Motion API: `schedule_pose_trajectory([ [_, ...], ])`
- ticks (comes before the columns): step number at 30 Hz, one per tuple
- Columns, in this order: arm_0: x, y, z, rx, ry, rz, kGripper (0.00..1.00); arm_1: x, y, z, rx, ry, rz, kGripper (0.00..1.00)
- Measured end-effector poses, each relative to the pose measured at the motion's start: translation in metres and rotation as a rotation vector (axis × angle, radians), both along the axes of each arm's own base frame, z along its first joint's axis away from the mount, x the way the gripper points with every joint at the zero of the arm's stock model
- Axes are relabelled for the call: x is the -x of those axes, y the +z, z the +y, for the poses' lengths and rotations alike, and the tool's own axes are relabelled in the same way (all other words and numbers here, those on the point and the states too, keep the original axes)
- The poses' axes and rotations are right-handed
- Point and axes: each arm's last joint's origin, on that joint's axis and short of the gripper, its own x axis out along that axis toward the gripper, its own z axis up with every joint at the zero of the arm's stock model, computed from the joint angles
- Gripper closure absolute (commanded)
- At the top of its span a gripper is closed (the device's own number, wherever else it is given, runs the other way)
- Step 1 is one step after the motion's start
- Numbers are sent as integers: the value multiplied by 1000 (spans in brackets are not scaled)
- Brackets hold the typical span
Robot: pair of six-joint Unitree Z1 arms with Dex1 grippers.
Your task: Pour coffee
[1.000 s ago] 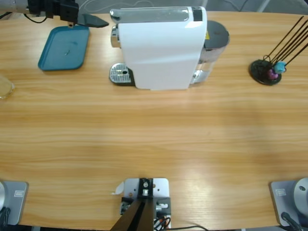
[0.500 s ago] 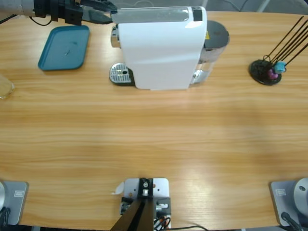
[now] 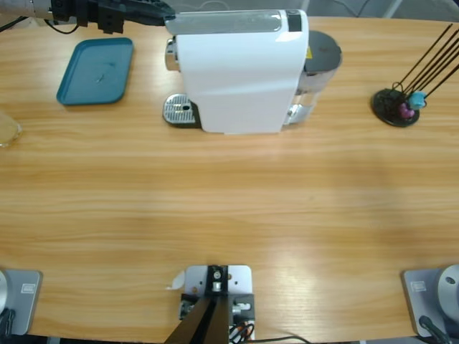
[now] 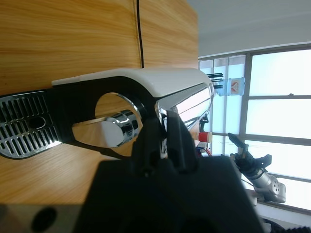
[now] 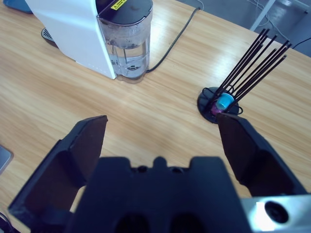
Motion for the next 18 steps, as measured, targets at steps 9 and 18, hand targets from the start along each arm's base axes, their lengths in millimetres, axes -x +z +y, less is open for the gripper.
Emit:
schedule_pose_trajectory([
  [9,1,4,-1,46,-42,-20,1000,0,0,0,0,0,0,0],
  [18,12,44,-2,158,-74,-165,798,0,0,0,0,0,0,0],
])
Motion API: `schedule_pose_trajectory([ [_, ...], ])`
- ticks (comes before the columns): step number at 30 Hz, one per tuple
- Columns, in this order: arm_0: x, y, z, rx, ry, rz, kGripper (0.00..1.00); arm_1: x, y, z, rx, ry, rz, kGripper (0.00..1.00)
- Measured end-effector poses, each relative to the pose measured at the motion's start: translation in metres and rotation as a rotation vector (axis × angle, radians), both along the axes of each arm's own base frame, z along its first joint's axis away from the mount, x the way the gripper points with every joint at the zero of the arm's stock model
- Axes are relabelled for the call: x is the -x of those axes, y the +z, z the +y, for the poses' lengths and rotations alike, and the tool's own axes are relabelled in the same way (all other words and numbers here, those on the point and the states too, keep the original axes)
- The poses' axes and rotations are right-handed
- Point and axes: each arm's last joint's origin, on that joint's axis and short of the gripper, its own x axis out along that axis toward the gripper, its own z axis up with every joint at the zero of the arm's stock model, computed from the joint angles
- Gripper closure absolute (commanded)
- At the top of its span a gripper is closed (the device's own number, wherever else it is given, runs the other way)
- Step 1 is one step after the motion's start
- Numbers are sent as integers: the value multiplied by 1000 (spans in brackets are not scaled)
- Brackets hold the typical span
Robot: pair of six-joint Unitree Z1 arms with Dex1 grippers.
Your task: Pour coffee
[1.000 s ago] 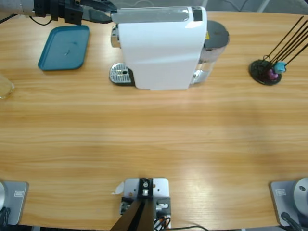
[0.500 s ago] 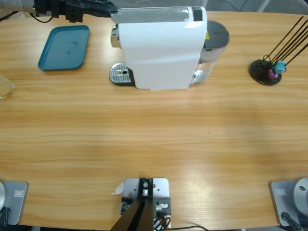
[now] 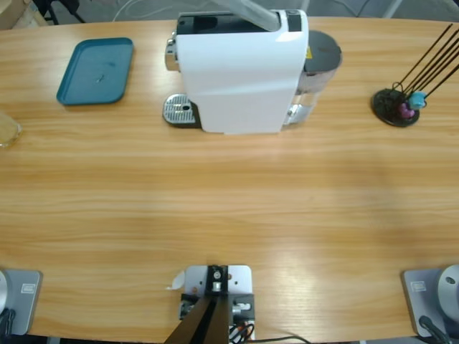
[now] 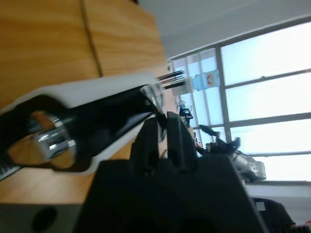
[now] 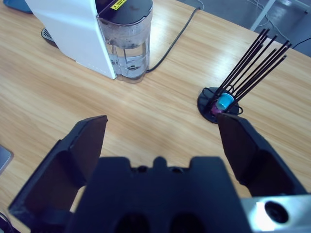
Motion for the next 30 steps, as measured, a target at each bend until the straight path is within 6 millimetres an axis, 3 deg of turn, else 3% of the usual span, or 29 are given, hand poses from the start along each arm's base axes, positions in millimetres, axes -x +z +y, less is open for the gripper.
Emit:
schedule_pose_trajectory([
  [1,2,8,0,20,-1,-31,324,0,0,0,0,0,0,0],
  [2,3,15,0,42,-2,-65,101,0,0,0,0,0,0,0],
  [3,5,21,0,62,-3,-98,36,0,0,0,0,0,0,0],
  [10,32,61,-4,62,44,-550,4,1,1,0,-19,-10,11,0],
  [13,50,64,-1,-4,55,-636,4,-5,18,3,23,-17,87,30],
  [16,79,53,-5,-259,11,-697,4,-30,56,20,80,-22,168,78],
  [18,101,40,-11,-512,-34,-767,4,-51,66,32,94,-62,171,78],
  [22,135,20,-18,-886,-104,-952,4,-87,49,49,174,-174,164,56],
  [26,148,12,-6,-949,-98,-965,4,-110,26,47,145,-358,172,161],
  [30,147,9,-2,-931,-23,-879,4,-132,-10,40,54,-542,219,184],
])
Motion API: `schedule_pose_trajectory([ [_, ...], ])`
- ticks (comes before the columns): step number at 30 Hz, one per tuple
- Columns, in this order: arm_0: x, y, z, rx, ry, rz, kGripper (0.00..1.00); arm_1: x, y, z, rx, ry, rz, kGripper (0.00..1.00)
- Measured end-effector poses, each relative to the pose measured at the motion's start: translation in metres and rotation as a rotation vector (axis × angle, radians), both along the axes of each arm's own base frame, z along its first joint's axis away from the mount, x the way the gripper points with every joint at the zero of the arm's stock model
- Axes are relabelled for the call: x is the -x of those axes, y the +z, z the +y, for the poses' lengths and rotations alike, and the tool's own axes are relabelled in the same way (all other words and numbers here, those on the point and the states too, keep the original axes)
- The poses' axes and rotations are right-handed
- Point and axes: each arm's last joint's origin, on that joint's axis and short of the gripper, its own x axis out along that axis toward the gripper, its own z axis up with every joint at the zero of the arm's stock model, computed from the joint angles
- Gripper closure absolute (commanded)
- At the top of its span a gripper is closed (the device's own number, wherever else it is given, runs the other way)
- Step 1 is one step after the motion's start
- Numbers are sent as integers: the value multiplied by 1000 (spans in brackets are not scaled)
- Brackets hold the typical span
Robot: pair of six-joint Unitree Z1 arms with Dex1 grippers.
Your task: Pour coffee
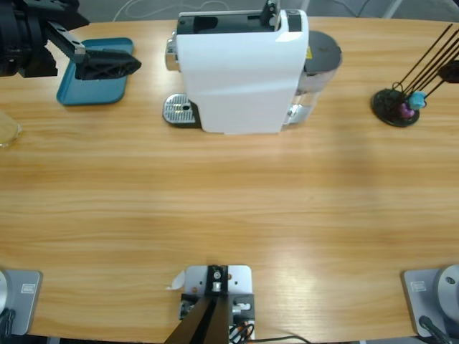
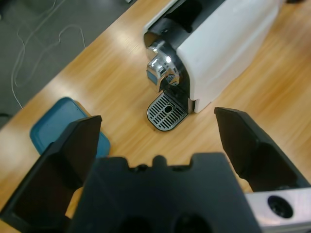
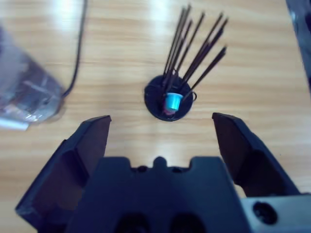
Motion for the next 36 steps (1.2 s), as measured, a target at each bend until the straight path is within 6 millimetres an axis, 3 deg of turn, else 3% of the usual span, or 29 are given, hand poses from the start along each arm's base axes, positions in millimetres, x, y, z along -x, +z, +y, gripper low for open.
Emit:
schedule_pose_trajectory([
  [4,0,-6,3,25,44,39,4,-13,-44,-4,-5,-87,73,186],
  [7,2,-10,6,63,89,82,0,-20,-64,-11,-7,-146,92,214],
  [13,6,-12,13,105,127,114,0,-28,-71,-14,-32,-161,75,360],
  [22,7,-12,12,118,128,127,0,-53,-97,-19,-81,-211,92,363],
  [26,7,-12,12,118,128,127,0,-61,-104,-26,-90,-248,86,492],
  [36,7,-12,12,118,128,127,0,-66,-109,-33,-120,-269,63,539],
])
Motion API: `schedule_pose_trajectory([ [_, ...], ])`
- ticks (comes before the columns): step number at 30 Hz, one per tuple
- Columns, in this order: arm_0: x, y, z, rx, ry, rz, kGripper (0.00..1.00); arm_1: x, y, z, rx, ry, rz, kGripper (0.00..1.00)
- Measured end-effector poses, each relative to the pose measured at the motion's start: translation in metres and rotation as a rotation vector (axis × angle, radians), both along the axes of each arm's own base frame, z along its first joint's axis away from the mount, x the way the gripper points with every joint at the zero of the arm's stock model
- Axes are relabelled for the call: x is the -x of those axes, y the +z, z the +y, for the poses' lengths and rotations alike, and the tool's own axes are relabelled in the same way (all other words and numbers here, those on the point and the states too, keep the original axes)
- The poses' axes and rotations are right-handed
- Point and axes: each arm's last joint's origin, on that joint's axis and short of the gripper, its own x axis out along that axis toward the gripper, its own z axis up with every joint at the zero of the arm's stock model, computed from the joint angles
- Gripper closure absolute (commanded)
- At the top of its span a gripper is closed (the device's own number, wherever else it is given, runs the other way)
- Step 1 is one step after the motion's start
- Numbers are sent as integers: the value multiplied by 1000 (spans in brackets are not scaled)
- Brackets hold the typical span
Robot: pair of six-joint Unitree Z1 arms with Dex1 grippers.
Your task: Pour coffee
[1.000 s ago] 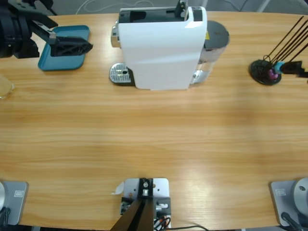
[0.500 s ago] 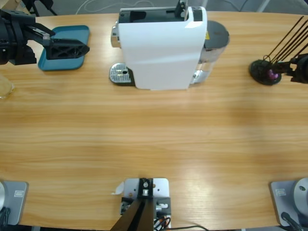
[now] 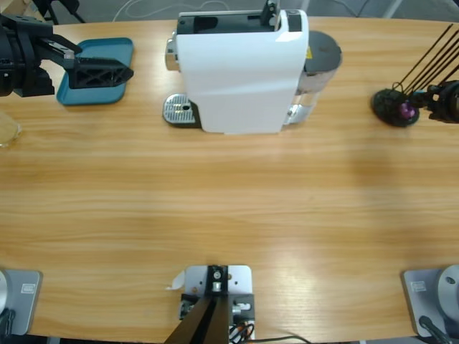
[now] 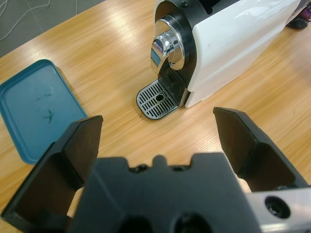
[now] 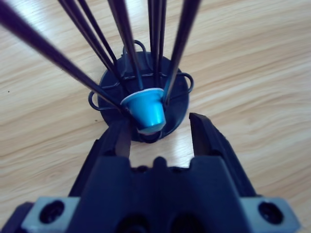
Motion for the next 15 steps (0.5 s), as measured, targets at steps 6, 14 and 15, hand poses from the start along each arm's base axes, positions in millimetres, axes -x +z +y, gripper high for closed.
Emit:
schedule_pose_trajectory([
  [6,0,0,0,0,0,0,0,-4,-5,-1,-13,5,7,831],
  [14,0,0,0,9,-1,9,0,-2,-7,-1,9,32,4,1000],
  [15,0,0,0,10,0,10,0,-2,-7,-1,10,33,4,1000],
])
